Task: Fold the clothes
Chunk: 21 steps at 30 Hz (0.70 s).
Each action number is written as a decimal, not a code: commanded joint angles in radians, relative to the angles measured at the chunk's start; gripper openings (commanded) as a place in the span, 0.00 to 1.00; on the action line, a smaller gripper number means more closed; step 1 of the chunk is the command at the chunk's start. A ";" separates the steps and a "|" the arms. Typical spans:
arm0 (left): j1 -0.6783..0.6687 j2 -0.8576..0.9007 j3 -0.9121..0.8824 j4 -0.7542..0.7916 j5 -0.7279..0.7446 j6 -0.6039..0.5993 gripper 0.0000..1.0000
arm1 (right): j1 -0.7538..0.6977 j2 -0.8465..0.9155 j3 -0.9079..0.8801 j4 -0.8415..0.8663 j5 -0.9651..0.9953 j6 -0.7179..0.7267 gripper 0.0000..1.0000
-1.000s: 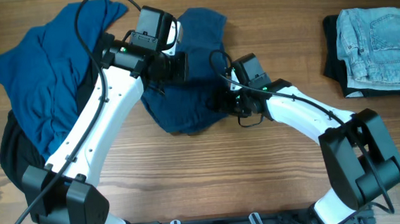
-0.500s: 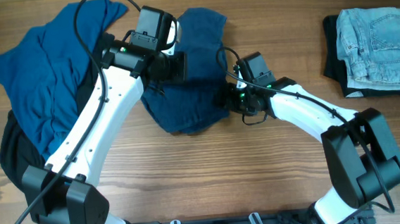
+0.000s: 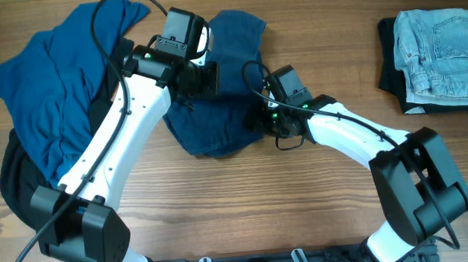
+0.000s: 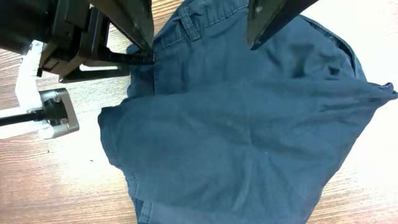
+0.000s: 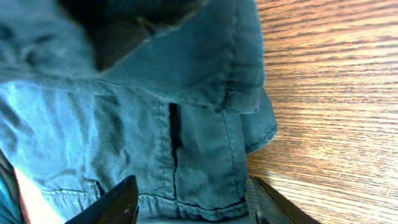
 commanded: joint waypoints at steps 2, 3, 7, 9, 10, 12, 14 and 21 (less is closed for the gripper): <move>-0.003 0.010 0.010 0.000 -0.027 0.016 0.49 | 0.008 0.026 -0.005 0.008 -0.014 0.005 0.29; -0.003 0.010 0.010 0.000 -0.027 0.016 0.48 | 0.039 0.026 -0.005 0.016 -0.017 0.006 0.28; -0.003 0.010 0.010 0.000 -0.027 0.016 0.49 | 0.085 0.026 -0.005 0.031 -0.015 0.009 0.28; -0.003 0.010 0.010 0.000 -0.027 0.016 0.49 | 0.090 0.026 -0.004 0.035 -0.013 0.005 0.05; -0.003 0.010 0.010 0.000 -0.027 0.016 0.49 | 0.089 0.026 0.000 0.039 -0.013 -0.002 0.04; -0.003 0.010 0.010 0.000 -0.032 0.016 0.48 | 0.088 0.024 0.024 0.037 -0.013 -0.034 0.04; -0.003 0.010 0.010 0.000 -0.039 0.016 0.45 | 0.087 -0.004 0.074 0.019 -0.008 -0.109 0.04; 0.013 0.007 0.010 -0.001 -0.038 0.015 0.32 | -0.041 -0.195 0.353 -0.167 0.021 -0.208 0.04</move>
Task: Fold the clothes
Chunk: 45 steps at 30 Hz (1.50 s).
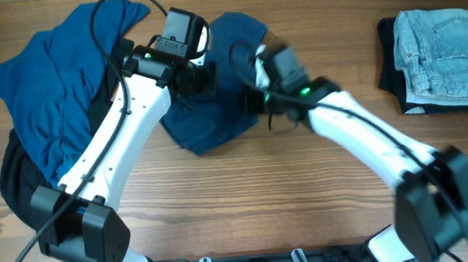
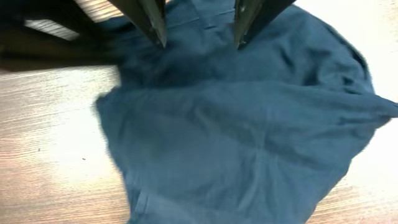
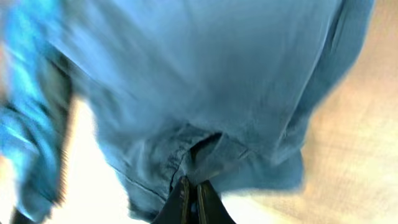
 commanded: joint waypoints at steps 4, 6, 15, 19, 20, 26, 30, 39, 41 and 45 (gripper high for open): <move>0.067 -0.020 0.011 -0.001 -0.012 0.001 0.32 | -0.134 -0.123 0.155 -0.026 0.007 -0.048 0.04; 0.094 -0.046 0.010 0.000 0.006 -0.001 0.32 | -0.155 -0.123 0.155 -0.021 -0.002 -0.042 0.04; 0.109 -0.129 0.010 0.004 0.104 0.000 0.34 | -0.211 -0.156 0.303 0.000 -0.034 -0.095 0.04; 0.109 -0.144 0.011 0.009 0.113 0.009 0.55 | -0.248 -0.156 0.366 -0.140 0.016 -0.073 0.04; 0.107 -0.142 0.010 0.026 0.137 0.014 0.62 | -0.274 -0.147 0.364 -0.195 0.015 -0.035 0.05; 0.014 -0.085 0.010 0.204 0.135 0.143 0.65 | -0.418 -0.109 0.343 -0.373 0.004 -0.014 0.66; -0.074 0.022 0.010 0.340 0.099 0.170 0.66 | -0.511 -0.094 0.340 -0.446 -0.012 -0.037 0.78; -0.293 0.293 0.011 0.674 0.002 0.299 0.79 | -0.687 -0.023 0.339 -0.482 -0.056 -0.101 0.93; -0.320 0.318 0.011 0.716 0.002 0.300 0.80 | -0.695 -0.010 0.339 -0.488 -0.056 -0.122 0.94; -0.372 0.364 0.011 0.727 0.005 0.386 0.81 | -0.697 0.002 0.339 -0.484 -0.056 -0.121 0.95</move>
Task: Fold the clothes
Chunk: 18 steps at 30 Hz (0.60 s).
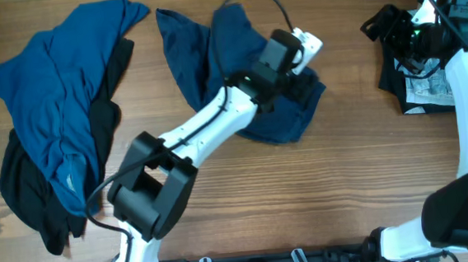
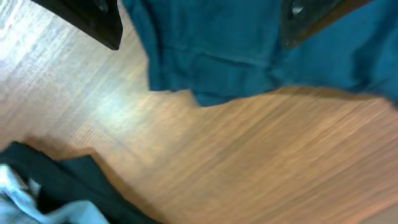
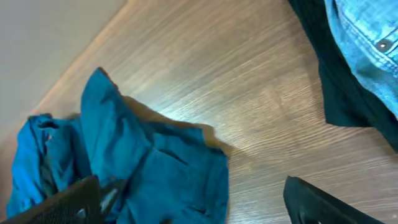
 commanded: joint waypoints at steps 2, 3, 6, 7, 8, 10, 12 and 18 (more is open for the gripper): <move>-0.064 0.077 0.009 0.009 -0.040 0.147 0.82 | -0.002 0.018 -0.011 0.011 -0.026 -0.025 0.95; -0.076 0.093 0.009 0.013 -0.068 0.161 0.83 | -0.002 0.018 -0.011 0.013 -0.026 -0.025 0.95; -0.096 0.137 0.009 0.031 -0.152 0.164 0.83 | -0.002 0.018 -0.011 0.014 -0.026 -0.025 0.95; -0.098 0.154 0.009 0.039 -0.161 0.164 0.83 | -0.002 0.018 -0.011 0.014 -0.026 -0.025 0.95; -0.098 0.166 0.009 0.049 -0.168 0.164 0.83 | -0.002 0.018 -0.011 0.014 -0.027 -0.025 0.95; -0.098 0.191 0.009 0.079 -0.186 0.163 0.82 | -0.002 0.018 -0.011 0.014 -0.026 -0.026 0.95; -0.098 0.211 0.009 0.111 -0.223 0.163 0.82 | -0.002 0.018 -0.011 0.014 -0.027 -0.025 0.95; -0.098 0.264 0.009 0.193 -0.272 0.163 0.79 | -0.002 0.018 -0.011 0.013 -0.027 -0.027 0.95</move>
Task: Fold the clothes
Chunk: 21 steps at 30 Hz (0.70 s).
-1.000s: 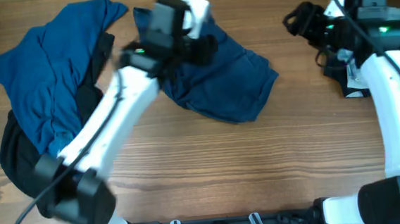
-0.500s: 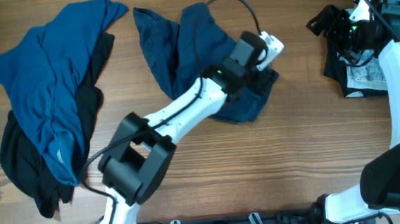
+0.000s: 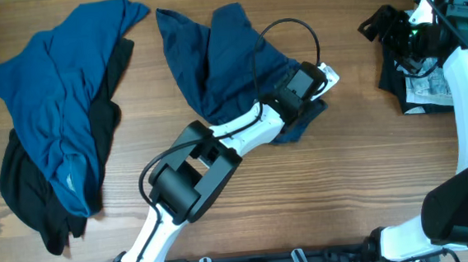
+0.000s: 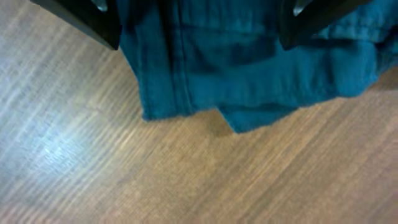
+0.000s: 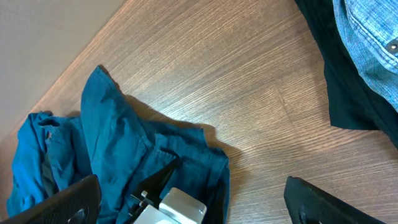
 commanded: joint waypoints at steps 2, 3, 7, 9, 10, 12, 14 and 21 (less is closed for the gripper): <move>0.003 0.058 0.009 0.043 -0.098 0.013 0.74 | -0.002 0.008 -0.010 0.004 -0.016 -0.020 0.95; 0.003 0.061 0.009 0.048 -0.125 0.012 0.67 | -0.002 0.008 -0.010 0.004 -0.016 -0.020 0.95; 0.003 0.061 0.009 0.115 -0.254 -0.021 0.25 | -0.002 0.008 -0.010 0.004 -0.016 -0.020 0.95; 0.002 0.061 0.010 0.128 -0.321 -0.042 0.10 | -0.002 0.008 -0.010 0.001 -0.015 -0.021 0.95; 0.001 0.059 0.012 0.127 -0.364 -0.068 0.06 | -0.002 0.008 -0.010 0.000 -0.015 -0.021 0.94; 0.001 0.036 0.013 0.126 -0.475 -0.113 0.04 | -0.002 0.008 -0.010 -0.002 -0.015 -0.021 0.94; 0.001 -0.012 0.013 0.117 -0.540 -0.124 0.04 | -0.002 0.008 -0.010 -0.001 -0.015 -0.021 0.94; 0.003 -0.322 0.013 -0.041 -0.578 -0.132 0.04 | -0.001 0.033 -0.011 -0.002 -0.073 -0.023 0.94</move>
